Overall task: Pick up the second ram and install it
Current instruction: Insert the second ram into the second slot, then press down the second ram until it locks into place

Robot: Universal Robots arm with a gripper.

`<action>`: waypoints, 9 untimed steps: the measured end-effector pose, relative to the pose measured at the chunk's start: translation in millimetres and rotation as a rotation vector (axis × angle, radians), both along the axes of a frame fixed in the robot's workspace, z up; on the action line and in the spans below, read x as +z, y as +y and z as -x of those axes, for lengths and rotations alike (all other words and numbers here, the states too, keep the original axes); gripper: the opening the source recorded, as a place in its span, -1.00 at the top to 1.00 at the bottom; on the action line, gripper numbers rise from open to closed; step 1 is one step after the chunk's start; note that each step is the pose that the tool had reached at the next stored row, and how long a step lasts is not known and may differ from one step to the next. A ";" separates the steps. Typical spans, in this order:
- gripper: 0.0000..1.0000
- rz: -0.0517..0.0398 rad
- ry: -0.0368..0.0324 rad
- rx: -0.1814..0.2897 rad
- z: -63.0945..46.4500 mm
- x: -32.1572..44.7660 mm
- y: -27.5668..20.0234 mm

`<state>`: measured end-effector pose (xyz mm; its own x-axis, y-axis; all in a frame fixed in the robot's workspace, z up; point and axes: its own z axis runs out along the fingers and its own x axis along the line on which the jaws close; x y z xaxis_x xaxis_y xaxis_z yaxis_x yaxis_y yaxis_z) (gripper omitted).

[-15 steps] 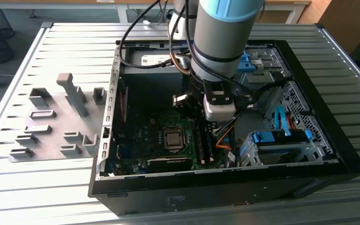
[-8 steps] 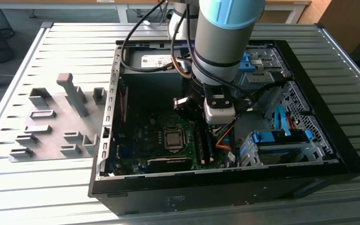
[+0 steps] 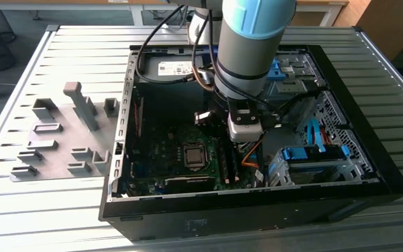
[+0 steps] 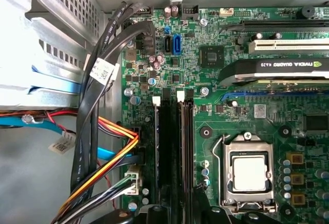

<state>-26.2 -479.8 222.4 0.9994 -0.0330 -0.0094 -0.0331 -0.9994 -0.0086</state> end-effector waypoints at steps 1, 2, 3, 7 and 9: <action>0.40 0.0000 0.0000 0.000 0.0 -0.7 0.0; 0.40 0.0001 0.0001 0.000 0.0 -1.1 0.0; 0.40 0.0003 0.0001 -0.001 0.0 -1.3 -0.1; 0.54 -0.0003 -0.0001 -0.001 0.0 -2.7 0.1; 0.54 0.0000 0.0000 -0.003 0.0 -4.1 0.0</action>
<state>-26.2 -479.8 218.3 0.9993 -0.0360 -0.0094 -0.0361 -0.9993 -0.0085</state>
